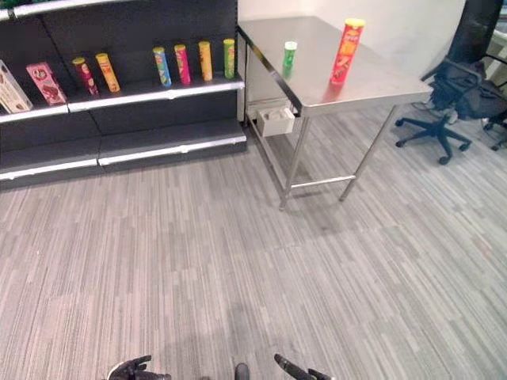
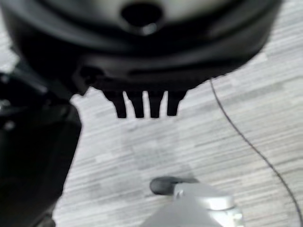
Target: Put the goods on the table back onto the shelves and tidy them up.
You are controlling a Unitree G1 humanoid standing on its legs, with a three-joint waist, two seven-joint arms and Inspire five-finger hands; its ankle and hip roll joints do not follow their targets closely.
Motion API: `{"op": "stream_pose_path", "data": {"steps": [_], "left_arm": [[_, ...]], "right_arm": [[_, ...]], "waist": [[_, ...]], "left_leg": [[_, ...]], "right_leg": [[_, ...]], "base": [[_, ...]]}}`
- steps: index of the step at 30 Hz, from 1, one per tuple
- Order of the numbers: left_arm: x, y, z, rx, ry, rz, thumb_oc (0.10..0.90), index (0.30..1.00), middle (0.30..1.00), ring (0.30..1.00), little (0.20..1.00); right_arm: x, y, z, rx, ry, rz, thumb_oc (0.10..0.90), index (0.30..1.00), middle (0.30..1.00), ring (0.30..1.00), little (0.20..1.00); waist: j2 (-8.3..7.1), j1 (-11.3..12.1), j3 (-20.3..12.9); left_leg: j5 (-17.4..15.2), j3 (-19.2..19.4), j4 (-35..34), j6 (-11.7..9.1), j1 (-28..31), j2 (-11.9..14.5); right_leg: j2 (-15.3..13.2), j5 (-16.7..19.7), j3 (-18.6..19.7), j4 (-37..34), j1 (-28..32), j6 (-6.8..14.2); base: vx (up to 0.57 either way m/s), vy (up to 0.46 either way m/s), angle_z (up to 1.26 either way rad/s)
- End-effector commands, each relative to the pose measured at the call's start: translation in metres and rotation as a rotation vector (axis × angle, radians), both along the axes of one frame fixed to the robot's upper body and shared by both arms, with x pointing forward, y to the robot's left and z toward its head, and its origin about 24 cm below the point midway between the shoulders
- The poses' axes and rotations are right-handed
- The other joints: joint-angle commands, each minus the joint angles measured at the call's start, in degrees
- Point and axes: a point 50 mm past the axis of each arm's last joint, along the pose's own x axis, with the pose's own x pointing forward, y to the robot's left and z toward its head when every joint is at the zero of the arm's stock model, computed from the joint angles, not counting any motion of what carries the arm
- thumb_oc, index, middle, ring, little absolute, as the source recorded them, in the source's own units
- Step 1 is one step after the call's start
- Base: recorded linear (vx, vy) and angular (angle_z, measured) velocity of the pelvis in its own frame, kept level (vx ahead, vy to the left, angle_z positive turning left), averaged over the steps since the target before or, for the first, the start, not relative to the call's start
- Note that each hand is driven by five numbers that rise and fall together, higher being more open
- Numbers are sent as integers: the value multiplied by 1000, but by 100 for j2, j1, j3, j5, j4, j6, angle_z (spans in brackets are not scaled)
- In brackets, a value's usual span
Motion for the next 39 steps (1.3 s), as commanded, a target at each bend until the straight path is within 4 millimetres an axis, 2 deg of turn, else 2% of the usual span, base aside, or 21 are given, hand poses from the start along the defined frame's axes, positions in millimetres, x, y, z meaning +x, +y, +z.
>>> {"op": "stream_pose_path", "data": {"steps": [1,3,6,8,9,13,16,17,19,20,22,23,24,25,26,28,29,32,35,38,39], "left_arm": [[23,5,9,23,-102,20,800,900,900,900,900],[28,2,10,11,-126,40,800,900,900,900,900],[26,-3,9,-7,-129,53,800,900,900,900,900],[20,-1,8,-3,-123,54,800,900,900,900,900],[18,0,8,-1,-115,53,800,900,900,900,900],[0,2,1,1,-59,96,800,900,900,900,900],[-10,6,-1,16,-30,115,800,900,900,900,900],[-10,8,0,19,-31,120,800,900,900,900,900],[-6,15,2,37,-48,131,800,900,900,900,900],[3,19,6,50,-72,128,800,900,900,900,900],[10,24,9,66,-96,132,800,900,900,900,900],[24,27,15,72,-148,133,800,900,900,900,900],[26,26,16,77,-149,114,800,900,900,900,900],[28,24,16,76,-149,106,800,900,900,900,900],[29,23,16,79,-146,92,800,900,900,900,900],[26,22,14,83,-130,80,800,900,900,900,900],[23,18,12,74,-126,79,800,900,900,900,900],[23,12,11,57,-129,80,800,900,900,900,900],[26,6,11,38,-147,90,800,900,900,900,900],[31,5,14,19,-179,115,800,900,900,900,900],[31,5,14,19,-179,115,800,900,900,900,900]], "right_arm": [[12,-19,10,-57,-65,6,800,900,900,900,900],[18,-22,13,-69,-91,3,800,900,900,900,900],[19,-24,15,-71,-102,-2,800,900,900,900,900],[23,-27,17,-87,-114,4,800,900,900,900,900],[24,-27,17,-91,-117,8,800,900,900,900,900],[24,-23,17,-82,-115,35,800,900,900,900,900],[26,-19,16,-66,-122,58,800,900,900,900,900],[27,-18,17,-66,-126,68,800,900,900,900,900],[33,-19,19,-65,-149,70,800,900,900,900,900],[38,-20,22,-71,-169,60,800,900,900,900,900],[41,-18,22,-70,-178,58,800,900,900,900,900],[31,-19,18,-74,-140,38,800,900,900,900,900],[30,-22,18,-82,-125,32,800,900,900,900,900],[30,-22,17,-83,-121,21,800,900,900,900,900],[28,-24,18,-90,-117,14,800,900,900,900,900],[26,-25,17,-95,-106,27,800,900,900,900,900],[23,-28,18,-102,-104,40,800,900,900,900,900],[23,-35,21,-123,-103,59,800,900,900,900,900],[29,-44,28,-144,-138,59,800,900,900,900,900],[32,-52,32,-166,-148,47,800,900,900,900,900],[32,-52,32,-166,-148,47,800,900,900,900,900]], "waist": [[-334,59,4],[-352,83,114],[-295,180,96],[-204,369,116],[-198,404,112],[-52,486,-140],[-158,533,-287],[-199,548,-322],[-306,534,-283],[-265,476,-161],[-189,422,-11],[-56,290,42],[-83,152,108],[-154,12,179],[-228,-137,212],[-218,-228,247],[-326,-222,151],[-252,-273,38],[-163,-268,-57],[-273,-180,47],[-272,-182,46]], "left_leg": [[-288,-410,836,-176,-641,-15],[-200,-564,1345,-132,-1268,-191],[272,-482,656,-140,-1663,-122],[724,-263,-566,-224,-2158,-22],[805,-179,-714,-277,-2239,-3],[1243,-309,-738,-331,-1976,60],[1212,-212,-738,-239,-1745,29],[1146,-151,-738,-194,-1673,4],[904,-40,-737,-30,-1377,-123],[754,-17,-738,58,-1174,-119],[609,51,-738,121,-946,-43],[241,166,-738,79,-523,114],[77,178,-738,24,-329,119],[-95,99,-738,-5,-110,43],[-269,3,-738,-32,136,-36],[-432,-100,-738,-127,406,51],[-641,-203,-738,-200,587,106],[-617,-291,-738,-365,723,468],[-310,-383,-352,-537,643,801],[400,-399,1493,-606,-185,836],[398,-401,1496,-606,-188,836]], "right_leg": [[-232,-88,478,334,-29,648],[-261,-145,498,348,-43,621],[-204,-242,538,189,149,672],[-130,-524,742,114,479,646],[-144,-595,808,87,623,647],[-278,-847,1096,74,966,712],[-616,-862,1254,307,961,899],[-742,-797,1268,477,894,985],[-990,-124,1349,1630,383,1274],[-955,493,1394,2458,-99,1336],[-1131,886,1117,3067,-479,1202],[-1462,312,-78,2504,-1031,1048],[-1336,176,-443,1669,-1186,1115],[-1218,408,-540,829,-1340,1259],[-1059,773,-485,129,-1648,1421],[-976,863,-448,-22,-1949,1540],[-1074,1068,-508,-22,-1778,1467],[-932,1033,-457,-6,-1516,1330],[-703,674,-430,79,-1236,1069],[-583,290,-397,32,-622,764],[-583,290,-398,32,-623,763]], "base": [[-2,-79,13],[117,-63,-3],[255,20,-4],[440,78,11],[474,97,4],[379,160,-51],[378,174,-77],[429,187,-66],[348,164,-40],[192,120,-16],[291,111,24],[554,12,31],[701,-99,-22],[573,-242,-78],[594,-277,-28],[521,-359,97],[435,-471,96],[295,-392,35],[224,-423,30],[138,-379,-4],[73,-275,1]]}}
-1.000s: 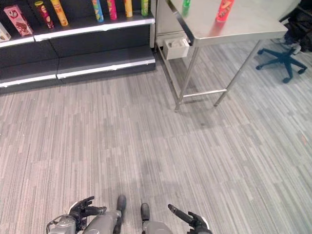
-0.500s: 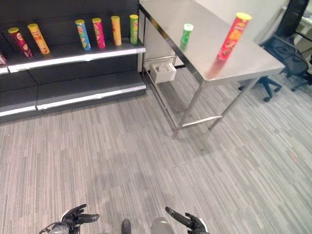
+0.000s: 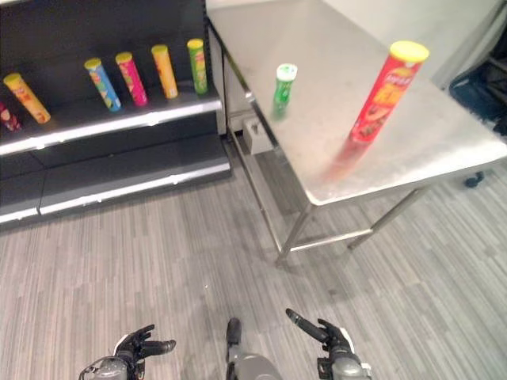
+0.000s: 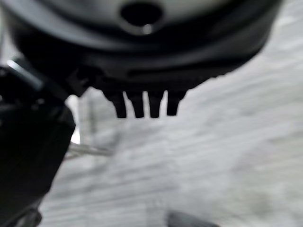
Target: Put the goods on the table back onto the shelves and tidy them up.
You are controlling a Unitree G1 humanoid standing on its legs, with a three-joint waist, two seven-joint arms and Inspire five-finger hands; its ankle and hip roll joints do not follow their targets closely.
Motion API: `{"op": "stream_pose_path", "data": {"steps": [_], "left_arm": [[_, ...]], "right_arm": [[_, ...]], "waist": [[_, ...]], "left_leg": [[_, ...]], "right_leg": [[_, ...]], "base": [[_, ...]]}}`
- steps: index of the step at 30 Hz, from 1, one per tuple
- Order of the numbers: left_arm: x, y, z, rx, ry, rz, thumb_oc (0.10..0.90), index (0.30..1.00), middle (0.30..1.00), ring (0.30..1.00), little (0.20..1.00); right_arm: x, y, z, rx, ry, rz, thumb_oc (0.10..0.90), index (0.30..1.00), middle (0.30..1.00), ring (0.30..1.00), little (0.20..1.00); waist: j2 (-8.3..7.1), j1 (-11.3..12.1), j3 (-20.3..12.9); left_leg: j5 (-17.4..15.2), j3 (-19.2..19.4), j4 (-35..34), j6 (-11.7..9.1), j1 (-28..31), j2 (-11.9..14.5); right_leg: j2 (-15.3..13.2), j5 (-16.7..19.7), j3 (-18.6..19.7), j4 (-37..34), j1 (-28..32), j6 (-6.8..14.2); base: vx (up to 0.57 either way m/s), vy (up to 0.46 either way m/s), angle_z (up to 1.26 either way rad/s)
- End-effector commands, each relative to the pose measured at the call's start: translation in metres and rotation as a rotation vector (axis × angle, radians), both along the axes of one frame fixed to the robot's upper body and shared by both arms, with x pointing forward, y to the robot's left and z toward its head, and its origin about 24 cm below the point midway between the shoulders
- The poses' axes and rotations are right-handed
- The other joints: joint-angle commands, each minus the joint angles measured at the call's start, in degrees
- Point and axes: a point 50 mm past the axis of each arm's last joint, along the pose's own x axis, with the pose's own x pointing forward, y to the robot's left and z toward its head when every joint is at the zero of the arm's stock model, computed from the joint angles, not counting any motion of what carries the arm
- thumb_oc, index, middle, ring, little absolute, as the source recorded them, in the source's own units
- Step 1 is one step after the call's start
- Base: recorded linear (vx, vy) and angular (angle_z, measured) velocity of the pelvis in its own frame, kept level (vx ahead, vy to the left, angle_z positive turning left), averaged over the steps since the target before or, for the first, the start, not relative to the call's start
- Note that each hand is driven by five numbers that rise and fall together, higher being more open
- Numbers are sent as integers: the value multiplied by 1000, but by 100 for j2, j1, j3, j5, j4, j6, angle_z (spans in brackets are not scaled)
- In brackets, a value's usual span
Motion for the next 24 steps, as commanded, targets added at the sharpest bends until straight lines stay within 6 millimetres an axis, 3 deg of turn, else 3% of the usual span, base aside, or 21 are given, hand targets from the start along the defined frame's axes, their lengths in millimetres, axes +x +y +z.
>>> {"op": "stream_pose_path", "data": {"steps": [1,3,5,6,7,9,13,15,17,24], "left_arm": [[8,14,7,34,-54,23,800,900,900,900,900],[11,12,8,23,-70,29,800,900,900,900,900],[10,11,8,16,-69,30,800,900,900,900,900],[10,11,8,16,-69,30,800,900,900,900,900],[6,12,6,16,-56,44,800,900,900,900,900],[5,13,6,14,-53,57,800,900,900,900,900],[-3,14,3,8,-36,89,800,900,900,900,900],[-8,16,1,8,-22,101,800,900,900,900,900],[-14,28,1,37,4,131,800,900,900,900,900],[-19,42,2,74,31,155,800,900,900,900,900]], "right_arm": [[-29,-22,-1,-63,66,-49,800,900,900,900,900],[-31,-23,-3,-63,79,-59,800,900,900,900,900],[-33,-22,-3,-57,85,-58,800,900,900,900,900],[-34,-22,-3,-57,85,-58,800,900,900,900,900],[-33,-21,-4,-61,88,-50,800,900,900,900,900],[-33,-20,-5,-66,95,-47,800,900,900,900,900],[-33,-15,-7,-57,93,-50,800,900,900,900,900],[-35,-12,-9,-52,99,-46,800,900,900,900,900],[-39,4,-18,-10,142,-23,800,900,900,900,900],[-61,9,-29,-1,259,-48,800,900,900,900,900]], "waist": [[15,-164,50],[-20,-111,92],[-15,-23,87],[-17,-17,96],[47,118,103],[108,235,111],[199,242,30],[226,228,-38],[116,293,-105],[-113,311,-138]], "left_leg": [[335,96,-1113,451,-260,-29],[148,275,-1072,551,-511,-97],[-201,410,-1889,603,-628,-284],[-196,416,-1910,605,-603,-288],[104,203,-2513,578,-836,-418],[372,-185,-2980,538,-961,-543],[486,-336,-3404,548,-733,-545],[456,-211,-3493,560,-598,-517],[246,116,-3493,684,-440,-554],[49,426,-3493,820,-408,-617]], "right_leg": [[-589,-66,631,-206,415,907],[-609,-151,635,-229,553,896],[-662,-194,635,-244,652,981],[-665,-198,639,-244,665,984],[-594,-230,668,-244,726,1014],[-499,-284,749,-244,817,1019],[-411,-345,887,-244,891,1057],[-439,-340,946,-244,867,1067],[-608,-234,1183,-244,775,1234],[-733,-68,1394,-244,562,1430]], "base": [[73,-164,1],[84,-130,3],[123,-18,-25],[151,19,-41],[121,27,-19],[132,20,-18],[97,81,-86],[93,256,-103],[58,379,-11],[-15,110,-9]]}}
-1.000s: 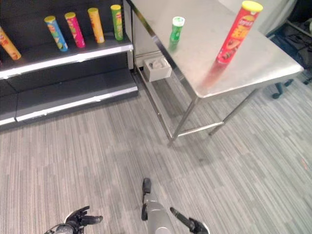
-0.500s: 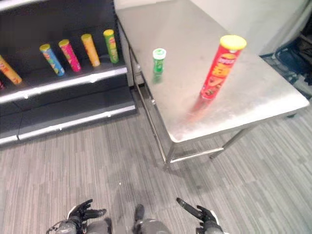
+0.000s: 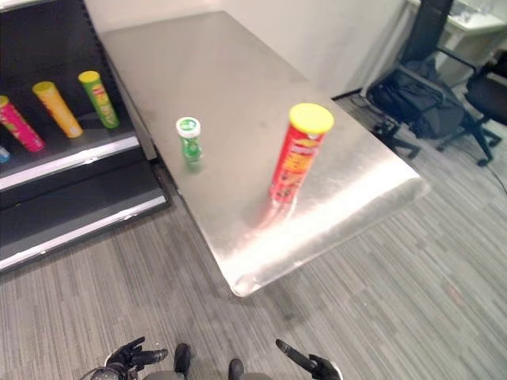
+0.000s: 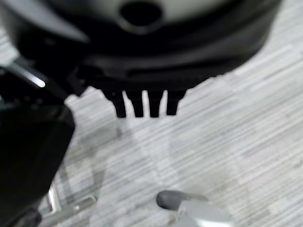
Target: Put the goods on the table back onto the shelves and tidy them up.
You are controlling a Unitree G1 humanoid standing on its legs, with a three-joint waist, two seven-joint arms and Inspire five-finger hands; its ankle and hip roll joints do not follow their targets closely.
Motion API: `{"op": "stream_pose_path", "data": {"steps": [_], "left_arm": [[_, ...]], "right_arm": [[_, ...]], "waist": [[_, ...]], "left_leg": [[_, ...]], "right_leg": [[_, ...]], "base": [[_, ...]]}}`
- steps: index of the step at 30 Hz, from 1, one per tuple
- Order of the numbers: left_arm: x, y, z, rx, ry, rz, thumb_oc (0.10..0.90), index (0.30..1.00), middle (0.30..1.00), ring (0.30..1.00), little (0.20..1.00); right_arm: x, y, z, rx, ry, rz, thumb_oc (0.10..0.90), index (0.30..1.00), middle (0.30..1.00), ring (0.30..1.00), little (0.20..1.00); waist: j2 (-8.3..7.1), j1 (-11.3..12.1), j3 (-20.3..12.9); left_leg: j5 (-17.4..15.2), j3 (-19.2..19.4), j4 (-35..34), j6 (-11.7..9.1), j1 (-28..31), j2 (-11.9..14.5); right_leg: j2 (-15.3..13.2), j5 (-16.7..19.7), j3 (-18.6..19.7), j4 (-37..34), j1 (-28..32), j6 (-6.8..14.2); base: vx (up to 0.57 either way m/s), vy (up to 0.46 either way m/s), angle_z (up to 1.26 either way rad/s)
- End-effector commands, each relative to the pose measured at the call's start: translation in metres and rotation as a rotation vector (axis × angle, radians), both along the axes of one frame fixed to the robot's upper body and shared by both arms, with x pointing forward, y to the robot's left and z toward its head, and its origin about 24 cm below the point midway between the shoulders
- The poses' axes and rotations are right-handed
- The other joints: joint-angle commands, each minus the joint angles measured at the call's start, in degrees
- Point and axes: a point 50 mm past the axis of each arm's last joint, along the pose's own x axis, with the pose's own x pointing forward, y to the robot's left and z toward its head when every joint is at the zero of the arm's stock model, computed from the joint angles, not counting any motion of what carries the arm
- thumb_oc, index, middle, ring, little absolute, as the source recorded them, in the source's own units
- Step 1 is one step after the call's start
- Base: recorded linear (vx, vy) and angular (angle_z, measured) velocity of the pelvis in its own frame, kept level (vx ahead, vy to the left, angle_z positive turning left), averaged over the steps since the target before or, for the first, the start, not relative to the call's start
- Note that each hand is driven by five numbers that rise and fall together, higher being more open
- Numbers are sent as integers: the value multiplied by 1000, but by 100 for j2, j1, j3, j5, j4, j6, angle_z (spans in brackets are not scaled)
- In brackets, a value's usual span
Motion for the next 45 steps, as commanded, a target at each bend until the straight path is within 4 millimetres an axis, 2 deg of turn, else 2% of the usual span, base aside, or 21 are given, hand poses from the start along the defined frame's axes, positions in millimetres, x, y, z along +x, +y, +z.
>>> {"op": "stream_pose_path", "data": {"steps": [1,2,5,6,7,8,9,10,12,13,14,15,17,18,22,23,25,31,45], "left_arm": [[-3,19,5,71,-13,23,800,900,900,900,900],[-3,20,5,74,-14,25,800,900,900,900,900],[-4,29,8,100,-18,36,800,900,900,900,900],[-6,32,8,109,-14,34,800,900,900,900,900],[-7,33,9,110,-14,33,800,900,900,900,900],[-10,33,8,113,-8,25,800,900,900,900,900],[-10,33,8,114,-7,21,800,900,900,900,900],[-15,32,6,110,5,3,800,900,900,900,900],[-16,31,6,103,10,-9,800,900,900,900,900],[-17,30,5,96,8,-10,800,900,900,900,900],[-19,30,5,85,0,-12,800,900,900,900,900],[-21,30,5,79,-2,-26,800,900,900,900,900],[-23,27,4,76,8,-72,800,900,900,900,900],[-24,25,4,74,12,-89,800,900,900,900,900],[-29,20,2,58,25,-133,800,900,900,900,900],[-29,20,2,57,25,-131,800,900,900,900,900],[-32,18,1,54,38,-142,800,900,900,900,900],[-37,15,-2,39,51,-142,800,900,900,900,900],[-46,10,-4,29,77,-150,800,900,900,900,900]], "right_arm": [[-15,-20,3,-53,22,-46,800,900,900,900,900],[-14,-22,4,-56,14,-67,800,900,900,900,900],[-6,-59,22,-126,-106,-254,800,900,900,900,900],[-1,-81,37,-180,-175,-307,800,900,900,900,900],[4,-95,48,-226,-224,-316,800,900,900,900,900],[10,-121,72,-301,-319,-343,800,900,900,900,900],[16,-136,89,-356,-378,-330,800,900,900,900,900],[34,-172,146,-496,-551,-280,800,900,900,900,900],[56,-188,195,-587,-687,-181,800,900,900,900,900],[72,-189,227,-625,-803,-112,800,900,900,900,900],[96,-181,283,-676,-994,26,800,900,900,900,900],[111,-166,324,-684,-1155,145,800,900,900,900,900],[125,-148,365,-681,-1332,237,800,900,900,900,900],[131,-144,375,-677,-1361,263,800,900,900,900,900],[155,-135,397,-628,-1409,318,800,900,900,900,900],[156,-135,398,-627,-1410,320,800,900,900,900,900],[173,-134,400,-572,-1386,322,800,900,900,900,900],[197,-123,403,-516,-1346,376,800,900,900,900,900],[204,-113,415,-492,-1392,403,800,900,900,900,900]], "waist": [[-113,118,-93],[-127,109,-98],[-197,-2,-160],[-202,-52,-183],[-199,-74,-196],[-198,-118,-224],[-206,-148,-249],[-197,-224,-275],[-214,-248,-325],[-210,-265,-317],[-219,-258,-355],[-233,-241,-424],[-237,-174,-497],[-236,-148,-515],[-263,12,-593],[-261,0,-593],[-297,159,-610],[-320,284,-582],[-301,427,-514]], "left_leg": [[-667,222,12,-88,-159,-182],[-680,242,12,-82,-153,-184],[-755,359,12,-68,-83,-175],[-779,394,12,-68,-55,-170],[-797,415,12,-66,-31,-169],[-827,447,12,-69,15,-164],[-842,459,12,-71,31,-163],[-911,486,12,-71,143,-156],[-917,521,12,-82,158,-146],[-952,529,12,-83,213,-139],[-969,553,12,-92,248,-119],[-956,574,12,-108,251,-104],[-971,549,12,-118,297,-84],[-973,534,12,-123,313,-81],[-959,451,12,-168,340,-55],[-959,448,12,-168,340,-55],[-913,347,12,-206,332,-46],[-849,169,12,-266,291,-40],[-783,-167,12,-331,221,-66]], "right_leg": [[-390,868,321,-770,-386,597],[-395,878,342,-770,-397,609],[-420,921,426,-770,-422,662],[-425,922,465,-770,-424,676],[-426,922,484,-770,-417,684],[-431,927,518,-770,-403,702],[-434,923,529,-770,-406,707],[-438,899,545,-770,-344,715],[-439,915,568,-770,-372,717],[-432,898,578,-770,-331,726],[-418,887,604,-770,-319,727],[-413,892,587,-770,-328,721],[-413,865,551,-770,-265,713],[-411,852,520,-770,-236,706],[-414,798,395,-770,-144,662],[-414,797,392,-770,-143,662],[-421,765,273,-770,-78,617],[-455,695,59,-770,17,575],[-576,609,-416,-770,180,545]], "base": [[-2,54,-17],[11,52,-39],[32,47,-35],[33,47,-26],[43,54,-19],[41,46,-24],[69,64,-23],[47,43,-16],[31,26,-18],[39,9,-27],[44,-10,-22],[36,-26,-4],[42,-32,-4],[36,-31,5],[18,-27,19],[13,-38,24],[12,-44,30],[13,-32,27],[26,-18,22]]}}
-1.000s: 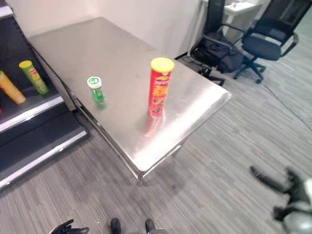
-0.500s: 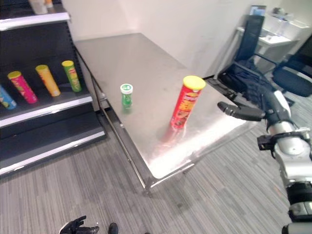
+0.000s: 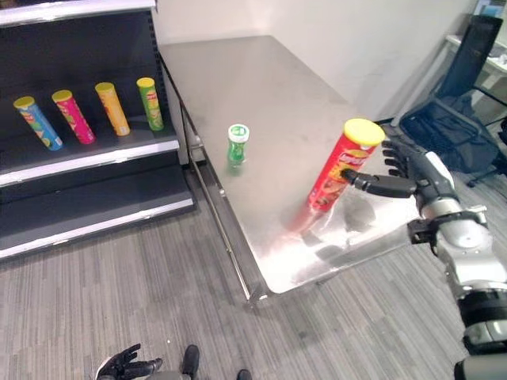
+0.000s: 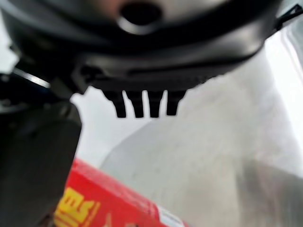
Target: Put the goods on the table back onto the shelves and tidy them up.
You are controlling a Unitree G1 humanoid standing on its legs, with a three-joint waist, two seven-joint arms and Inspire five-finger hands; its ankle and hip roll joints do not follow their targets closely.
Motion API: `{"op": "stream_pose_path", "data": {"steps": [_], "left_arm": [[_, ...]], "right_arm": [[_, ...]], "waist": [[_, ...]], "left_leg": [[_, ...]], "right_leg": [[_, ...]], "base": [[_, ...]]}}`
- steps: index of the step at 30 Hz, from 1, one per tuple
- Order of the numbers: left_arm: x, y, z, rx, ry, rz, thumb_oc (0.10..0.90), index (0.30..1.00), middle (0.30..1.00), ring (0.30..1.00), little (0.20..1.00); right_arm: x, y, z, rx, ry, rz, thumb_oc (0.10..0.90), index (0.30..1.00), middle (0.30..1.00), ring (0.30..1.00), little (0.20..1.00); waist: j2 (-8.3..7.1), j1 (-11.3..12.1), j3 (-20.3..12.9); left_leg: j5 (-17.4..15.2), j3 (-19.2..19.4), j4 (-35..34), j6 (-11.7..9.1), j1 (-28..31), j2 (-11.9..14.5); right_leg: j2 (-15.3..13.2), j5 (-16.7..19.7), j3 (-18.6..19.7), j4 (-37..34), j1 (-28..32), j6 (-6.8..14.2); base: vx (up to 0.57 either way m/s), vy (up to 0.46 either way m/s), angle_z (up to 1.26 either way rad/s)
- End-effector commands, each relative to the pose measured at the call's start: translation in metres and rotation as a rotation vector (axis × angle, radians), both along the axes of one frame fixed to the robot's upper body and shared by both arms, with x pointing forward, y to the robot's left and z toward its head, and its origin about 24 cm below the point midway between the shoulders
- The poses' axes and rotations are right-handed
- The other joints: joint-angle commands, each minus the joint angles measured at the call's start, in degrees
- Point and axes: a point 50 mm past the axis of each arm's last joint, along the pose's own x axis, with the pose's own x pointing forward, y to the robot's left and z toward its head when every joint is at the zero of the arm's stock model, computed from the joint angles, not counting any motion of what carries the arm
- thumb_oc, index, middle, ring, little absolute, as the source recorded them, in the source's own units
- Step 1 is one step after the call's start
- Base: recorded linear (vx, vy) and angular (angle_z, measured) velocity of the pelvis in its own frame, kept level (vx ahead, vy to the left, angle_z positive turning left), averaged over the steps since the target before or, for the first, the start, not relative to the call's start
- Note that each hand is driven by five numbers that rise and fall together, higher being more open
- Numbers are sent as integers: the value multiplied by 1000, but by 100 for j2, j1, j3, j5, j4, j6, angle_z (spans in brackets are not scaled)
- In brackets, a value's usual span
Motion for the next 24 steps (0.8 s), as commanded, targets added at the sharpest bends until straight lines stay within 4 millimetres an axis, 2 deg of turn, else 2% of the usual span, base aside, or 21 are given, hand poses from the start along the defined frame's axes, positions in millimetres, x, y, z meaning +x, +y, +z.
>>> {"op": "stream_pose_path", "data": {"steps": [1,12,24], "left_arm": [[-16,11,-2,42,73,-52,800,900,900,900,900],[-14,10,-1,43,62,-56,800,900,900,900,900],[-14,11,-1,47,56,-56,800,900,900,900,900]], "right_arm": [[9,12,88,-46,-335,38,800,900,900,900,900],[19,31,101,-22,-371,121,800,900,900,900,900],[29,46,95,-84,-306,171,800,900,900,900,900]], "waist": [[-256,205,-382],[-292,306,-437],[-320,362,-432]], "left_leg": [[-734,254,20,-407,357,303],[-764,177,20,-410,365,285],[-778,178,20,-406,379,298]], "right_leg": [[-309,292,26,35,-299,418],[-365,249,-107,35,-234,418],[-370,241,-105,35,-233,410]], "base": [[50,-16,9],[22,-4,7],[0,0,0]]}}
